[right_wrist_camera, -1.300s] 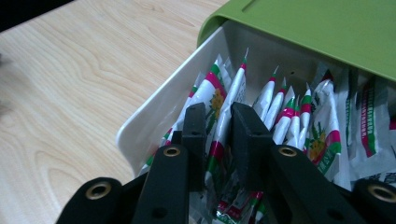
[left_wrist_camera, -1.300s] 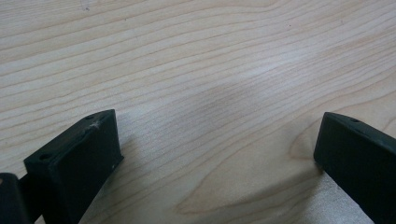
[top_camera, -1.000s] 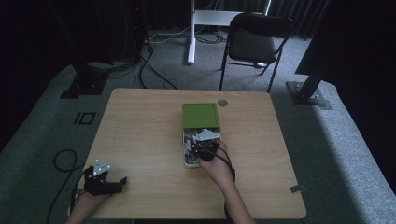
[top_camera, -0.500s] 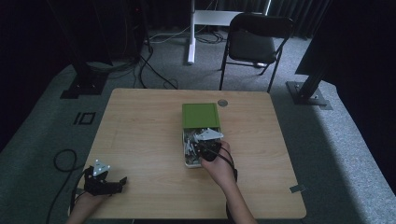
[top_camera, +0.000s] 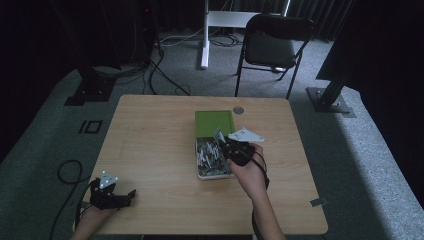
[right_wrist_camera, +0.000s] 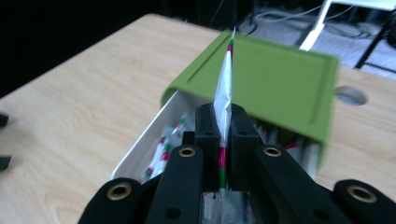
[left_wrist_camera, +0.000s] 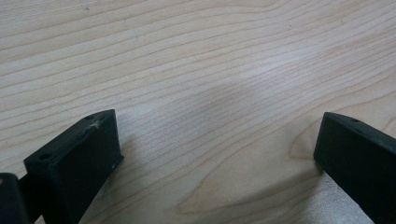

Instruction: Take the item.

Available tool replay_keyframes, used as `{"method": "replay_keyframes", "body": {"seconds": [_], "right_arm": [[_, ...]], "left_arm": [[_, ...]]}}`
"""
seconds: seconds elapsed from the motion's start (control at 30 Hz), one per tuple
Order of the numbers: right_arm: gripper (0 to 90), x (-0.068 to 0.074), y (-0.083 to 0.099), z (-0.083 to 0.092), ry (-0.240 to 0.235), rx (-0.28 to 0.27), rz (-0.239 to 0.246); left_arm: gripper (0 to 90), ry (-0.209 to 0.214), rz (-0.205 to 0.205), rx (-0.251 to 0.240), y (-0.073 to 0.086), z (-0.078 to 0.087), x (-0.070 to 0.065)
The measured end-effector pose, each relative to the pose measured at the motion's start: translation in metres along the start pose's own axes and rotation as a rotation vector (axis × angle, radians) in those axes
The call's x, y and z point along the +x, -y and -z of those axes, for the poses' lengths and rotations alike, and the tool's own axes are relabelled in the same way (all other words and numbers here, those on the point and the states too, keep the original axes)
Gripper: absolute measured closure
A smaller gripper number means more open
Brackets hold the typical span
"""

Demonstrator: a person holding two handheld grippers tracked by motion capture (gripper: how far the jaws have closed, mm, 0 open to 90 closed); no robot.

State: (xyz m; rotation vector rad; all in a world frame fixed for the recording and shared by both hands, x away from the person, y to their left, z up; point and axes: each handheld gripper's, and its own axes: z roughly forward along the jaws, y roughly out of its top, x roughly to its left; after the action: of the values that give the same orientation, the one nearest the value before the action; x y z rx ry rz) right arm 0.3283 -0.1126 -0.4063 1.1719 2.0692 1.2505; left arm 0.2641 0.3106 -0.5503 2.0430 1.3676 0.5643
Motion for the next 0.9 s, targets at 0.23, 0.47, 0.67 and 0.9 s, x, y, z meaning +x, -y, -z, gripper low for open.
{"method": "replay_keyframes", "body": {"seconds": [0.23,0.47,0.67,0.9], "right_arm": [[85.5,-0.022,-0.006,0.014,0.059,-0.053,-0.045],[85.5,-0.061,0.000,0.017,0.168,-0.067,-0.115],[85.5,-0.094,0.017,0.005,0.226,-0.052,-0.143],[85.5,-0.110,0.033,-0.014,0.219,-0.029,-0.169]], "left_arm": [[1.3,0.000,0.000,0.000,0.000,0.000,0.000],[1.3,0.000,0.000,0.000,0.000,0.000,0.000],[1.3,0.000,-0.001,0.000,0.000,0.000,0.000],[1.3,0.000,0.001,0.000,0.000,0.000,0.000]]}}
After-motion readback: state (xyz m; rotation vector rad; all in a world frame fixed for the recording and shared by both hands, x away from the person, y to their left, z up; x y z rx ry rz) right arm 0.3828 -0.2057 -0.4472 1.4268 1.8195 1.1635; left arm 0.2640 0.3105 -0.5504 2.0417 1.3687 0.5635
